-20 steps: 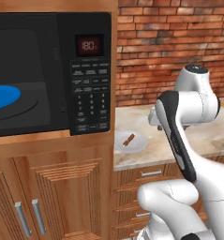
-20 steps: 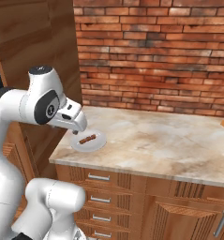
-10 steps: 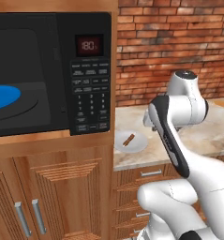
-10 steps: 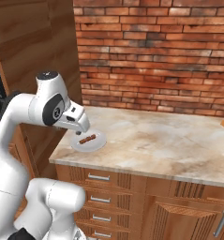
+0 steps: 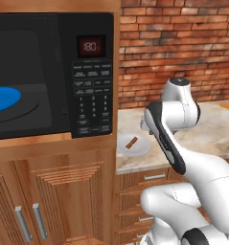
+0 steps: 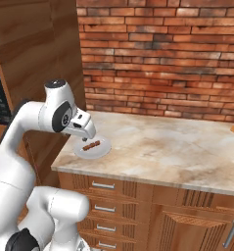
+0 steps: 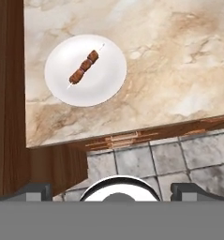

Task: Pick the kebab skewer from the counter and place it in the microwave. Then turn on the microwave.

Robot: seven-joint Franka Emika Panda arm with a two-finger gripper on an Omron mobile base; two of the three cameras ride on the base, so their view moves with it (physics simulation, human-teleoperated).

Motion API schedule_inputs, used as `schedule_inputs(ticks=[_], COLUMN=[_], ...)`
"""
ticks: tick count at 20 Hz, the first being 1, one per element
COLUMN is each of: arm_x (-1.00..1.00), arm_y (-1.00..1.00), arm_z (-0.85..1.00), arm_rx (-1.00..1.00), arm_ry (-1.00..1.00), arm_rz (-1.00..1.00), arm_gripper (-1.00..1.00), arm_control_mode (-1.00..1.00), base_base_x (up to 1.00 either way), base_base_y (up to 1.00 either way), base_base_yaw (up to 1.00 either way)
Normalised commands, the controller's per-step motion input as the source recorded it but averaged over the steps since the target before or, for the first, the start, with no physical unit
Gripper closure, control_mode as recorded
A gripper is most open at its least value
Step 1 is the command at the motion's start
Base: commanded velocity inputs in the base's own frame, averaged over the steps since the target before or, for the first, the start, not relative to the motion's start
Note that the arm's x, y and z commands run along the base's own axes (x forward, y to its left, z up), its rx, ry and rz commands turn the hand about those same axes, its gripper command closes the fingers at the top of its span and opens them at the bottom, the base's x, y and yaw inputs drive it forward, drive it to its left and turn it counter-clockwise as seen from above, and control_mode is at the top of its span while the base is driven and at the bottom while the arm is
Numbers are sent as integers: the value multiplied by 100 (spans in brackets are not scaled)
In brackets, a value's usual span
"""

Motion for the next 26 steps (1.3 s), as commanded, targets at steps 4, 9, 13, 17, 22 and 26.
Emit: schedule_inputs(ticks=[4,9,13,17,22,26], arm_x=[34,28,26,32,34,34], arm_y=[4,1,1,7,7,2], arm_z=[-19,-19,-21,-19,-17,-22], arm_rx=[0,0,0,0,0,0], arm_ry=[1,0,1,2,4,2], arm_rz=[-1,0,0,0,0,0], arm_gripper=[-100,-100,-100,-100,-100,-100], arm_control_mode=[-100,-100,-100,-100,-100,-100], base_base_x=[0,0,0,0,0,0], base_base_y=[0,0,0,0,0,0], base_base_yaw=[0,0,0,0,0,0])
